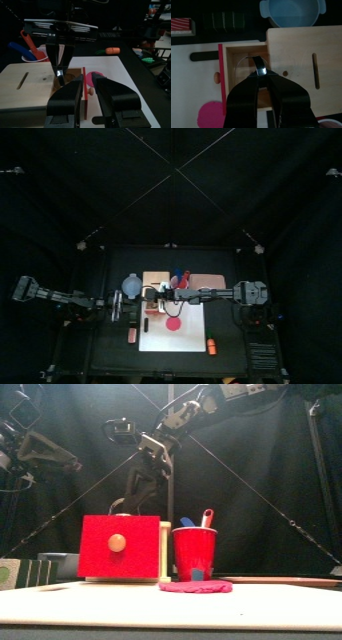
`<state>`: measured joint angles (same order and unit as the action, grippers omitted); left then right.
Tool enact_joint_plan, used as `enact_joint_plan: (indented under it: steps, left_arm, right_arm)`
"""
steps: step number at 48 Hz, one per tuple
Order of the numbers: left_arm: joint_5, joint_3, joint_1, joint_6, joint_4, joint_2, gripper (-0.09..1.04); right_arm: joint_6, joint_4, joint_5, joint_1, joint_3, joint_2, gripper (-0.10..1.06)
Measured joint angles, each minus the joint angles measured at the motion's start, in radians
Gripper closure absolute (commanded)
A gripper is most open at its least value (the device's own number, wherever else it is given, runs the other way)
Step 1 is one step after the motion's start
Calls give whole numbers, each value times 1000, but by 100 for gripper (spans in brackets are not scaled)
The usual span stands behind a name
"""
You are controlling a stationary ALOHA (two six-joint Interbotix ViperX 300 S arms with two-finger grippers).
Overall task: Get the cutter from the drawer then cut the dough then place the extra dough in the bowl
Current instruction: Place the cutter on the board
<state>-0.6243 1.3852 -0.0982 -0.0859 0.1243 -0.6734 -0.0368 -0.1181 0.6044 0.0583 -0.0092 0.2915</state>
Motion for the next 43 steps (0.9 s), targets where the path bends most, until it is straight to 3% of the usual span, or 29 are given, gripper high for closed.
enact_joint_plan:
  steps: [43]
  left_arm:
    - [-2, 15, 5, -2, 55, 0, 30]
  right_arm:
    - [2, 51, -55, -17, 28, 12, 47]
